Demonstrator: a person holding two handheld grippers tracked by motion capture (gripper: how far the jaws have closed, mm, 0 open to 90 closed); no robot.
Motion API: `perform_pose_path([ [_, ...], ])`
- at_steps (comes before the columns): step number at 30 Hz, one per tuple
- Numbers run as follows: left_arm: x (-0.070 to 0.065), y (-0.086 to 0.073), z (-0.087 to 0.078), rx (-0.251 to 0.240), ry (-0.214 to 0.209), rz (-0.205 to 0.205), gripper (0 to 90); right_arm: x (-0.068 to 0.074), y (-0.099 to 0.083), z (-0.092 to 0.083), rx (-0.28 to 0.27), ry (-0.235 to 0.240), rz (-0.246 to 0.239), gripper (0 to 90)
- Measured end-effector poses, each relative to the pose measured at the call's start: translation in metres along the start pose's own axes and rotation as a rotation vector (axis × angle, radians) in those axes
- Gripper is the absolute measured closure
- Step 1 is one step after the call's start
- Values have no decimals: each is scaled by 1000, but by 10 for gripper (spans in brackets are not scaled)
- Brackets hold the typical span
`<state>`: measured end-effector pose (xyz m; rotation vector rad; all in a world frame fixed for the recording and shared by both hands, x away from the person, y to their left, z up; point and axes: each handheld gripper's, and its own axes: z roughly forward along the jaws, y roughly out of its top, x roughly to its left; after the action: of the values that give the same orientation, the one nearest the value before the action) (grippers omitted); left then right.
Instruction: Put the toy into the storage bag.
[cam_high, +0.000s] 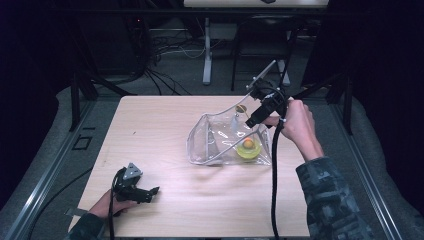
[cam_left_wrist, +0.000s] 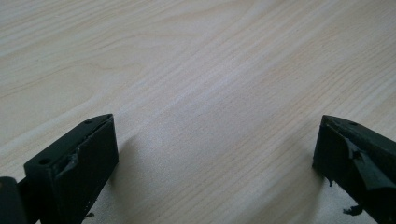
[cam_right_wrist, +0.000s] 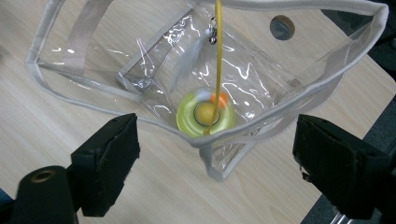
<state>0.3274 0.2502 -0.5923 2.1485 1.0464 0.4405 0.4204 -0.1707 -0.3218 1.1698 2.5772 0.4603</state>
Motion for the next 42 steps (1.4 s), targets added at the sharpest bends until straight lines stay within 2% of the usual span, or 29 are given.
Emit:
perform_pose_path([
  [5, 0, 0, 0, 1, -1, -1, 0, 4, -11, -6, -24, 0, -5, 69],
  [12, 0, 0, 0, 1, 0, 0, 0, 11, -30, -12, -57, -3, -26, 44],
  [15, 0, 0, 0, 2, 0, 1, 0, 14, -39, -14, -68, -12, -29, 5],
  [19, 0, 0, 0, 2, 0, 1, 0, 15, -51, -15, -86, -14, -22, 0],
  [23, 0, 0, 0, 2, 0, 0, 0, 15, -62, -13, -80, -17, -20, 0],
  [32, 0, 0, 0, 1, 0, 0, 0, 14, -94, 6, -78, 1, 17, 0],
  [34, 0, 0, 0, 1, 0, 0, 0, 14, -96, 8, -77, 3, 17, 0],
  [39, 0, 0, 0, 1, 0, 0, 0, 13, -115, 26, -58, 27, 46, 0],
  [40, 0, 0, 0, 2, 0, 1, 0, 12, -119, 31, -61, 46, 63, 0],
  [42, 0, 0, 0, 2, 0, 0, 0, 11, -126, 37, -48, 43, 67, 0],
])
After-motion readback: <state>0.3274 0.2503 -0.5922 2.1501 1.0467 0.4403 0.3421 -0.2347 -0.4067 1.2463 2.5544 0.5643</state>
